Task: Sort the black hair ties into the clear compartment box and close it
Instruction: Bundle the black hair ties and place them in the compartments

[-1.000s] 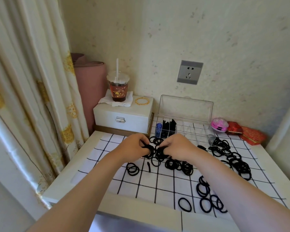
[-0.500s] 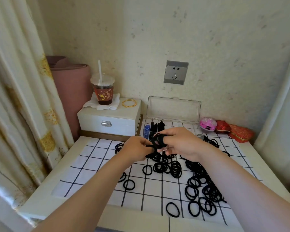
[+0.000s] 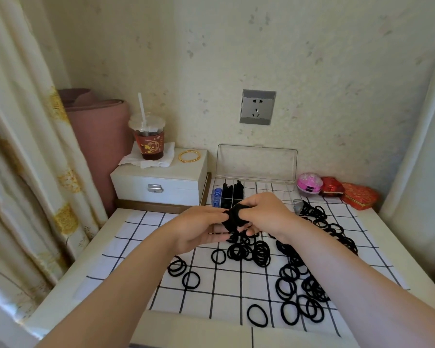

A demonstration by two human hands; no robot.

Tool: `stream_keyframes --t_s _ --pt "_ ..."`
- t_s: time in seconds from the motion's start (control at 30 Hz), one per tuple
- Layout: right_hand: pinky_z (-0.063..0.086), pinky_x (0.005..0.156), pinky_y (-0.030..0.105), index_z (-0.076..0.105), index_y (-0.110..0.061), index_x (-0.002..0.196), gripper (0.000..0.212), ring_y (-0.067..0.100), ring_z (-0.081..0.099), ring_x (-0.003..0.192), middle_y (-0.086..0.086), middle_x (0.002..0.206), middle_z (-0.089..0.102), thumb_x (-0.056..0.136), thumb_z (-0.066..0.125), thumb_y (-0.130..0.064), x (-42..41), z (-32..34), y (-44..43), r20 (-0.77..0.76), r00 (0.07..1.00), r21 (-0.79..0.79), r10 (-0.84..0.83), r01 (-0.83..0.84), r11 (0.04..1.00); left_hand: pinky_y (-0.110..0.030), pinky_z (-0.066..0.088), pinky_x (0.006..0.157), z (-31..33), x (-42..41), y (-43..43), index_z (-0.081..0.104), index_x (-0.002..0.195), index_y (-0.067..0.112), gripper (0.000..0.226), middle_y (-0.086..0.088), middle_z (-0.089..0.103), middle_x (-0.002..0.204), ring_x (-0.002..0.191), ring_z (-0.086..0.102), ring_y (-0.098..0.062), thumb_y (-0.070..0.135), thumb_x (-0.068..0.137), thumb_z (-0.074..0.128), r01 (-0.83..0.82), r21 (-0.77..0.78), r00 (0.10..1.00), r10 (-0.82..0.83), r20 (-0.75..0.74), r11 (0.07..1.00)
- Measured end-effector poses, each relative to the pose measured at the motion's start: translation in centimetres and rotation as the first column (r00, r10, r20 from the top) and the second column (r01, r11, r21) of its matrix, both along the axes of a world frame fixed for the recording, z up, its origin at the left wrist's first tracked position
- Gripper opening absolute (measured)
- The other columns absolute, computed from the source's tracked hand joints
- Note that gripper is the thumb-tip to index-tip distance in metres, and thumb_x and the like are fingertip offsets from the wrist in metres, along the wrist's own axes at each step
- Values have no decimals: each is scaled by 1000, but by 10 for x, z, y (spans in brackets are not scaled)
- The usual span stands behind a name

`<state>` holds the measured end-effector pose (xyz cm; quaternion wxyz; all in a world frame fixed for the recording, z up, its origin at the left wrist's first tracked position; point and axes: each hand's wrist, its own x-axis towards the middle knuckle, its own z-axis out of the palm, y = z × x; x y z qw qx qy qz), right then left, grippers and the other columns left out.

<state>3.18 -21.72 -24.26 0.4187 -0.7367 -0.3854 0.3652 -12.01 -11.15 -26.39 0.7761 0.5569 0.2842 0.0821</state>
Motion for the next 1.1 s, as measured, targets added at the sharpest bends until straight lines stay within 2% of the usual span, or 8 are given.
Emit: stream_keyframes --t_s 0.17,0.27,0.4,0.5,0.67,0.83,0.97,1.1 --pt "56 54 25 73 -6 104 18 15 67 56 15 72 74 91 61 -3 -4 4 1 -22 1000 60 -4 5 998 -28 59 77 -12 2 6 68 119 4 25 -14 75 106 89 72 -17 6 96 60 -163 120 982 172 -77 979" --pt "53 51 23 73 -5 103 17 13 67 54 9 66 73 91 62 -2 -6 8 1 -99 995 101 21 -11 995 -29 59 79 -10 3 3 69 119 7 26 -12 76 103 91 74 -17 7 94 64 -164 139 984 173 -52 977" --pt "54 53 24 74 -8 103 21 16 69 62 19 78 75 88 62 -1 -6 3 0 1 999 42 41 -41 998 -29 59 83 -1 4 -4 67 121 6 26 -15 74 108 96 73 -18 12 98 58 -79 72 997 78 15 994" --pt "51 49 19 73 -12 104 25 8 66 51 15 80 75 86 60 -1 -6 0 2 140 990 14 28 -30 999 -39 55 96 1 4 -6 66 121 1 36 -18 71 114 104 70 -24 28 100 55 -60 -34 996 62 67 998" --pt "55 49 23 69 -16 101 17 9 71 61 3 84 74 84 70 -12 -7 -4 5 240 969 45 54 -67 997 -29 54 93 -2 3 -7 69 123 15 30 -6 73 114 105 70 -13 19 93 65 -13 168 998 2 64 986" --pt "53 50 24 69 -15 105 21 14 71 69 5 87 73 86 69 -7 2 4 0 112 987 71 111 -119 990 -24 56 84 -2 5 -4 68 123 11 28 -8 74 112 102 71 -15 9 98 58 -44 209 998 32 61 977" --pt "50 55 25 66 -25 117 33 13 68 77 2 99 68 86 76 -23 13 8 -4 13 993 63 114 -114 991 -28 56 90 1 6 -2 68 125 14 28 -7 71 119 109 68 -17 12 99 56 -23 255 999 13 43 967" --pt "61 78 36 65 -15 126 42 24 72 100 7 112 73 88 75 -29 18 7 -7 -199 969 -15 145 -151 988 -27 54 93 3 6 -2 66 127 18 30 -1 71 121 112 67 -13 14 99 56 13 269 997 -32 64 963"
